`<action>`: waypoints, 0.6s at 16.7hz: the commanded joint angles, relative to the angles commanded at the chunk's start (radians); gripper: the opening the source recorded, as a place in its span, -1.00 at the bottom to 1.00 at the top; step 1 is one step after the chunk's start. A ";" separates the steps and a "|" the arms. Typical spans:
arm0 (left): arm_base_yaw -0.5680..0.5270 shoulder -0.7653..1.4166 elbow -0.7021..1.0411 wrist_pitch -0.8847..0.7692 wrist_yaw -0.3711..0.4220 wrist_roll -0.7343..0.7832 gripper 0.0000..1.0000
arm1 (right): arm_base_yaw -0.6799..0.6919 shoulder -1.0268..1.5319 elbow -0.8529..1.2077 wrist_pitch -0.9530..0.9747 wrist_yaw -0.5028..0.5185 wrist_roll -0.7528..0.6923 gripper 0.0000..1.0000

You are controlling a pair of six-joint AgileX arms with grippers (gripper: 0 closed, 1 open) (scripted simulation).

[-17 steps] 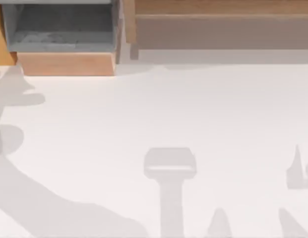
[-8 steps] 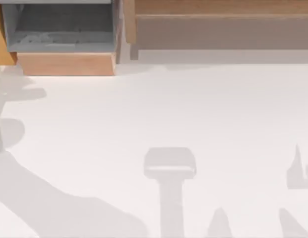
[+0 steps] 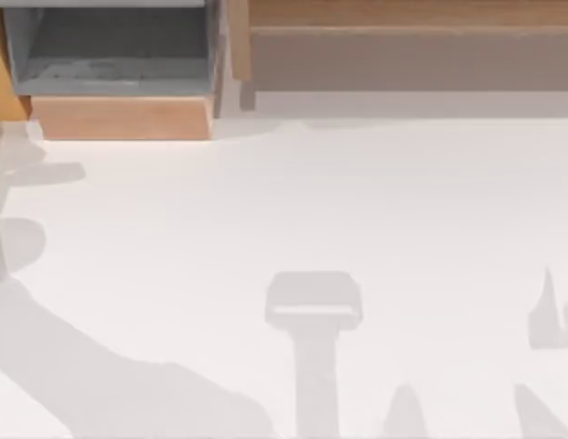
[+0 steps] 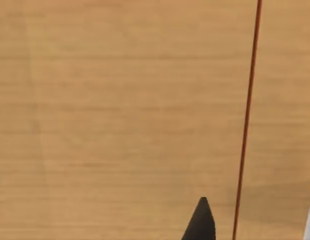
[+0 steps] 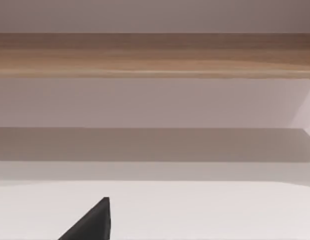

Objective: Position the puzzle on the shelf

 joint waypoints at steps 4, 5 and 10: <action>0.000 0.000 0.000 0.000 0.000 0.000 -1.00 | 0.000 0.000 0.000 0.000 0.000 0.000 1.00; 0.000 0.000 0.000 0.000 0.000 0.000 -1.00 | 0.000 0.000 0.000 0.000 0.000 0.000 1.00; 0.000 0.000 0.000 0.000 0.000 0.000 -1.00 | 0.000 0.000 0.000 0.000 0.000 0.000 1.00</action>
